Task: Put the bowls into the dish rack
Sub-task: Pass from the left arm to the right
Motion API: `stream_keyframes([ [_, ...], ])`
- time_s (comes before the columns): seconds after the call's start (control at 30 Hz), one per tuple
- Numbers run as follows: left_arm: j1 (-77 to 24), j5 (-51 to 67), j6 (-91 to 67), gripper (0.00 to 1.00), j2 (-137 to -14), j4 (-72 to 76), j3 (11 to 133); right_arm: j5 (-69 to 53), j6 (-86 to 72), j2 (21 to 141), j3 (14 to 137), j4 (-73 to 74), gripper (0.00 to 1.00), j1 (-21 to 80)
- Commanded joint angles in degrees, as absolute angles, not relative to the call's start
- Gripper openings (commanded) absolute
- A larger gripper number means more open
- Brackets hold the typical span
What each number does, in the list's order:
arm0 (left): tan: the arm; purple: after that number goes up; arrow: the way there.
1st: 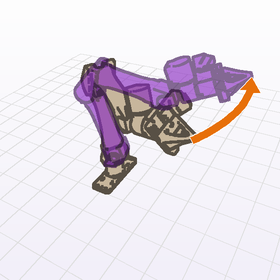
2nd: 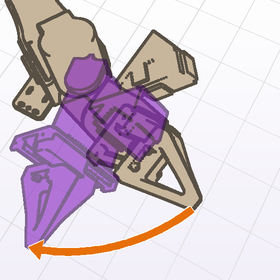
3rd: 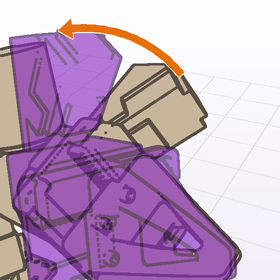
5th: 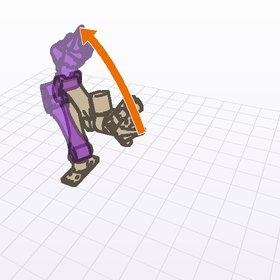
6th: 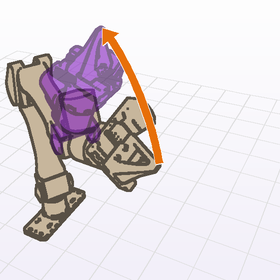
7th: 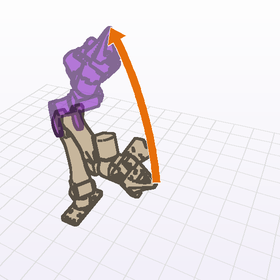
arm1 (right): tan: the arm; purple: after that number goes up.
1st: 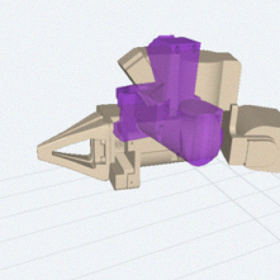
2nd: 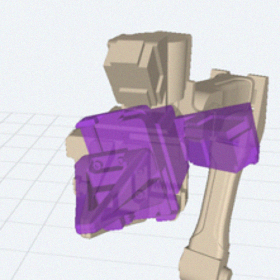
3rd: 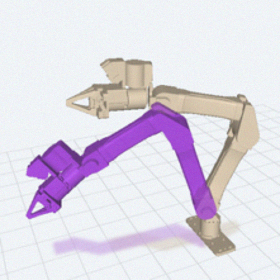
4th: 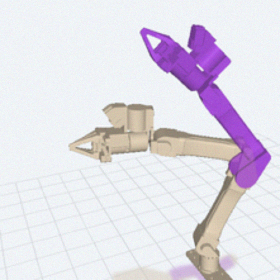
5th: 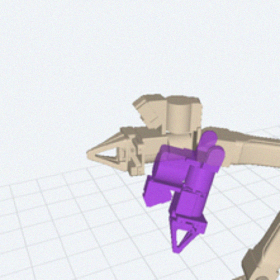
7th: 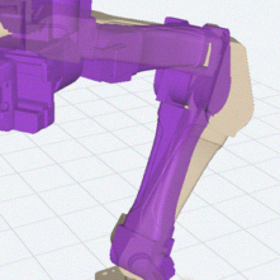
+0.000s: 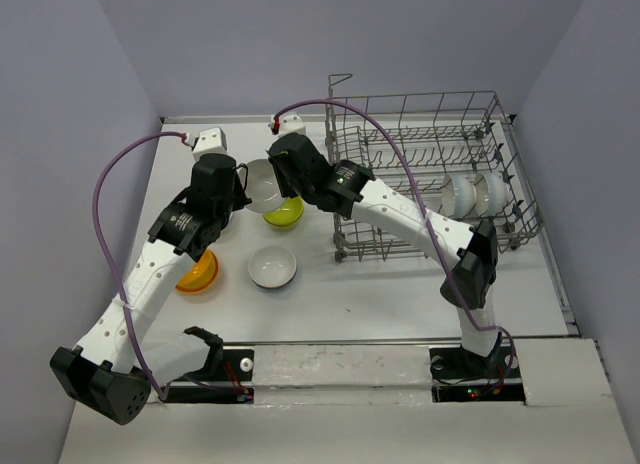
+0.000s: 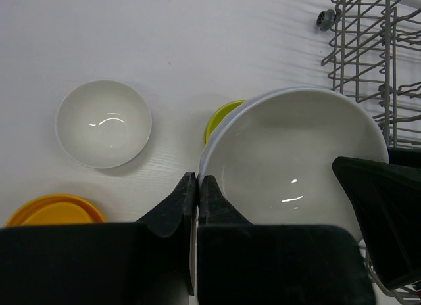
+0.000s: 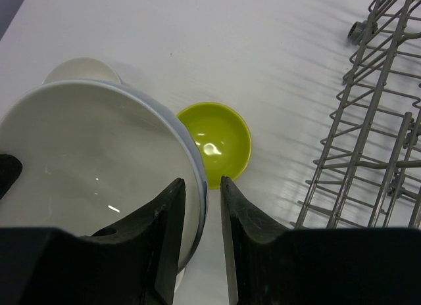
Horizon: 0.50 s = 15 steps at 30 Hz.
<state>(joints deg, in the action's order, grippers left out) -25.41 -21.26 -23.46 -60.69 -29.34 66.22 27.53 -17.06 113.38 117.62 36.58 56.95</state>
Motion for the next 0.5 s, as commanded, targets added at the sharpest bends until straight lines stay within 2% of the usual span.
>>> stream_keyframes([
  [0.0,-25.7,-22.3,-24.8,0.00,-60.3,-23.4,66.6,29.0,-16.4,110.4,119.8,35.9,0.34,57.5],
  [0.3,-25.8,-22.4,-24.8,0.00,-60.6,-22.9,66.0,29.1,-16.2,110.1,120.3,36.0,0.33,57.5],
  [0.47,-25.8,-22.1,-24.9,0.00,-60.8,-22.6,65.8,29.3,-16.3,109.9,120.0,36.0,0.28,57.5],
])
